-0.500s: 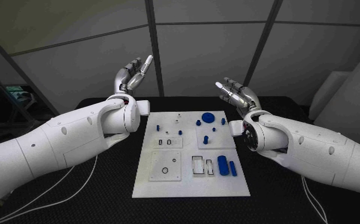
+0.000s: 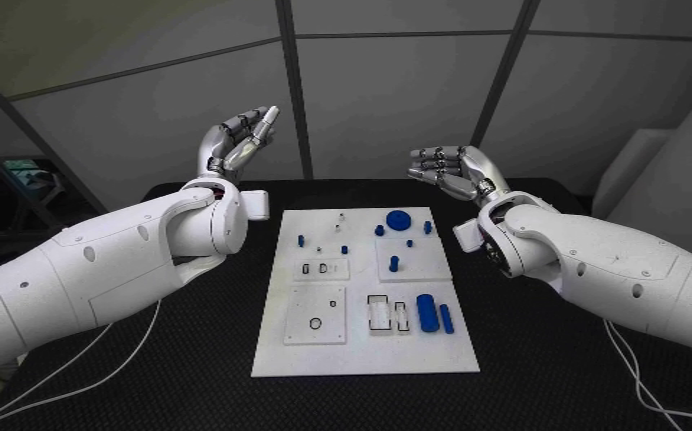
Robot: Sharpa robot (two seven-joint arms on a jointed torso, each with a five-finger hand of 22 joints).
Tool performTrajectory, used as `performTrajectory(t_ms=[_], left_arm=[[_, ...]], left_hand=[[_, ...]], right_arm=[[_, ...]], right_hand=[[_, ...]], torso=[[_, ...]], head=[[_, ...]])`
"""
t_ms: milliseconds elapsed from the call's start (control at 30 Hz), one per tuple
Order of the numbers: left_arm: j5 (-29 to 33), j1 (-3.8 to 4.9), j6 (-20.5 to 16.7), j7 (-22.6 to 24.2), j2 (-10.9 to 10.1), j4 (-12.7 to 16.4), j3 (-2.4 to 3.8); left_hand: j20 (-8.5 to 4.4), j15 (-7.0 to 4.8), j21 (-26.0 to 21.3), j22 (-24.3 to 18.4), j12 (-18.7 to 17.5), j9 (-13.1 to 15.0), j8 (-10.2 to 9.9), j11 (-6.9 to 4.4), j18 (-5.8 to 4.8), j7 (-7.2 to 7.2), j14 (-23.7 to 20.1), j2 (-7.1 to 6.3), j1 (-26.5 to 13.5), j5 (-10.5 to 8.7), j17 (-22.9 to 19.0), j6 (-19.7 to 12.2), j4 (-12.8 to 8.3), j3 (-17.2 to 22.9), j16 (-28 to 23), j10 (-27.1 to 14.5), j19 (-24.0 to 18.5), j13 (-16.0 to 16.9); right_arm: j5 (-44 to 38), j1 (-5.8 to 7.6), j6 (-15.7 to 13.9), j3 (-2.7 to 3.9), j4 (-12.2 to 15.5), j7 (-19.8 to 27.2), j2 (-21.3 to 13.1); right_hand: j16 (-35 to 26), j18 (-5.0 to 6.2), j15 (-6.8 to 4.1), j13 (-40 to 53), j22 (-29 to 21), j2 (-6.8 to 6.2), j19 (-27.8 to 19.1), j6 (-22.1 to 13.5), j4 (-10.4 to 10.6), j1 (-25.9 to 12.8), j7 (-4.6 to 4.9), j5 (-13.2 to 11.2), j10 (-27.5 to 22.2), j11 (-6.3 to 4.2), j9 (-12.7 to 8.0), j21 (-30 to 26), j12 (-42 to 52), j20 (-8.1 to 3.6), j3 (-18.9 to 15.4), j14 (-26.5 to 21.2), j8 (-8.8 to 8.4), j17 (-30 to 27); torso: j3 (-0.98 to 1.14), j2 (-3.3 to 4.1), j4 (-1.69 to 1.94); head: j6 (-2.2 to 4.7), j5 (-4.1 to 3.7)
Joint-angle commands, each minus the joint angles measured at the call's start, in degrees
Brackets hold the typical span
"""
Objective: Assemble the parts on the task board
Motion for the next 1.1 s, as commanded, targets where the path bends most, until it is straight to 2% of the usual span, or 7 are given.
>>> performTrajectory(t_ms=[33,400,633,767,800,867,1100], left_arm=[[-3.3,0.10,3.8,-0.2,-1.2,1.3,0.05],[-5.8,0.08,7.5,-2.8,-5.5,8.3,0.05],[-6.1,0.04,8.6,-3.4,-6.6,11.8,0.05],[-6.2,0.00,9.0,-3.7,-6.9,13.2,0.05],[-6.2,0.00,9.2,-3.8,-7.0,13.6,0.06],[-6.2,-0.01,9.3,-3.8,-7.2,14.0,0.06],[-6.2,-0.02,9.3,-3.9,-7.9,15.3,0.08]], left_hand=[[-0.99,-3.33,9.9,4.4,4.1,1.4,3.6,-2.05,2.71,3.86,20.9,2.96,5.8,-0.45,1.8,17.6,-3.8,1.9,5.9,19.8,18.8,0.9],[-4.65,-7.17,16.5,7.0,3.5,0.2,2.1,-5.07,2.66,1.54,33.5,3.87,7.9,-0.46,4.3,24.2,-8.5,2.6,7.0,30.1,27.6,0.5],[-4.83,-7.07,17.2,7.3,2.5,0.1,1.2,-5.01,2.60,1.57,33.4,3.46,7.4,-0.49,4.6,24.3,-8.9,2.2,6.2,30.2,28.0,0.5],[-4.77,-6.85,17.5,7.4,1.8,0.1,0.7,-4.76,2.54,1.79,32.9,3.38,7.0,-0.49,4.6,24.3,-9.1,2.0,5.4,29.8,28.0,0.4],[-4.76,-6.81,17.5,7.4,1.7,0.1,0.6,-4.72,2.54,1.82,32.8,3.36,6.9,-0.48,4.6,24.2,-9.1,2.0,5.3,29.8,28.0,0.4],[-4.74,-6.74,17.6,7.5,1.5,0.1,0.4,-4.65,2.54,1.88,32.7,3.37,6.9,-0.48,4.7,24.2,-9.2,1.9,5.1,29.6,28.0,0.4],[-4.63,-6.49,17.9,7.6,0.9,0.1,0.0,-4.47,2.50,2.01,32.0,3.45,6.6,-0.48,4.7,24.2,-9.5,1.8,4.2,29.4,28.0,0.5]], right_arm=[[-14.7,0.97,2.5,0.04,-0.2,-3.1,-0.1],[-38.0,5.54,9.8,0.04,-0.4,-14.3,-0.4],[-49.8,6.74,14.6,0.06,0.3,-20.5,0.3],[-54.6,6.95,16.4,0.07,0.4,-22.5,1.1],[-55.8,7.00,17.0,0.07,0.3,-23.1,1.3],[-57.1,7.04,17.9,0.07,0.3,-23.8,1.6],[-59.3,7.12,20.9,0.07,0.6,-25.2,2.1]], right_hand=[[1.3,1.70,-2.73,0.2,1.0,-1.48,8.4,10.3,-3.1,1.6,0.32,0.4,11.0,-2.16,0.1,4.0,-0.2,-1.97,3.7,11.9,0.32,0.5],[5.2,1.71,-6.91,0.4,3.6,-5.00,18.7,13.8,-4.0,-0.3,-1.47,0.8,15.1,-4.35,0.2,10.8,-1.7,-6.54,6.5,25.5,-0.71,3.3],[12.7,1.43,-9.40,0.5,8.5,-6.82,27.0,15.9,-3.4,-1.2,-2.16,2.0,16.2,-5.71,0.1,20.2,-1.8,-10.45,6.7,34.7,-1.07,9.1],[28.7,1.26,-9.58,0.5,12.2,-7.64,29.6,16.1,-2.4,-2.1,-2.39,1.8,15.1,-5.86,0.1,26.5,-1.9,-11.12,7.6,35.1,-2.00,19.3],[44.8,1.08,-9.25,0.7,14.9,-8.19,29.4,15.9,-2.0,-2.0,-2.58,1.8,14.6,-5.90,0.1,30.5,-1.7,-10.98,8.4,34.5,-2.34,34.2],[53.0,0.62,-9.12,0.7,21.0,-8.49,29.5,16.0,-1.4,-2.1,-2.29,1.8,14.1,-5.70,0.1,36.2,-1.7,-10.87,9.1,34.6,-2.33,43.0],[65.2,-0.97,-8.64,0.8,37.3,-9.35,31.2,15.2,-0.3,-1.8,-2.26,1.8,12.7,-5.36,0.1,50.1,-1.7,-10.32,10.4,34.7,-2.36,57.1]], torso=[[0.15,1.08,0.09],[-0.29,4.36,1.29],[-0.92,6.29,2.33],[-1.21,7.25,2.77],[-1.28,7.63,2.91],[-1.32,7.95,3.00],[-1.43,8.64,3.02]], head=[[0.13,-0.23],[1.49,-1.73],[2.29,-2.44],[2.36,-2.95],[2.30,-3.16],[2.15,-3.33],[2.26,-3.77]])
